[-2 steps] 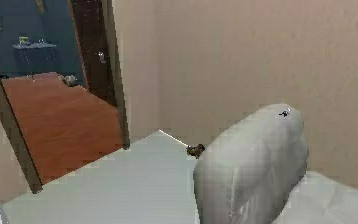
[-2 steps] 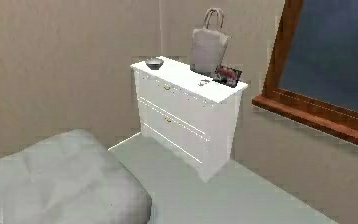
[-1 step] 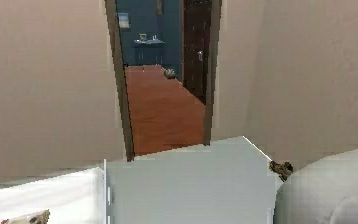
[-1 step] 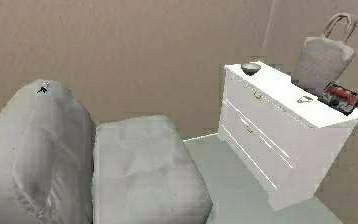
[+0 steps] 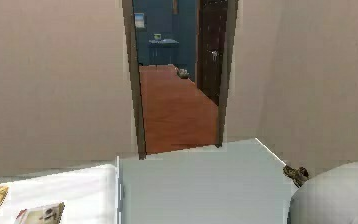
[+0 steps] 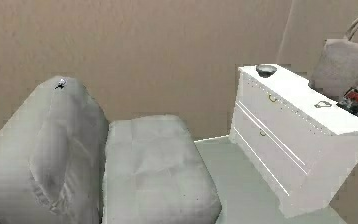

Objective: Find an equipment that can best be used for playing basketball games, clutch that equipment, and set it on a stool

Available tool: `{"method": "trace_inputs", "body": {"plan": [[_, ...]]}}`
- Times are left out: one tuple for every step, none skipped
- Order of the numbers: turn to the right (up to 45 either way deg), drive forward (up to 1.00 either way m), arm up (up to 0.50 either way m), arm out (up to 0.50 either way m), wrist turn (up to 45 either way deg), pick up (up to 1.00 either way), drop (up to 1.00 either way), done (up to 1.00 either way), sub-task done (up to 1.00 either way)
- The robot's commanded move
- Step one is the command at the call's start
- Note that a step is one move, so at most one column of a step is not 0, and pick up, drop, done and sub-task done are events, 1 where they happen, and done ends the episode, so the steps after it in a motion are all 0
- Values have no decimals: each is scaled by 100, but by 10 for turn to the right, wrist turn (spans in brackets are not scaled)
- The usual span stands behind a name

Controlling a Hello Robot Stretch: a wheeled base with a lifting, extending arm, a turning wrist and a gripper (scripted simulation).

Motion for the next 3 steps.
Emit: {"method": "trace_inputs", "body": {"plan": [[0,100,0,0,0,0,0,0,0],[0,70,0,0,0,0,0,0,0],[-120,0,0,0,0,0,0,0,0]]}}
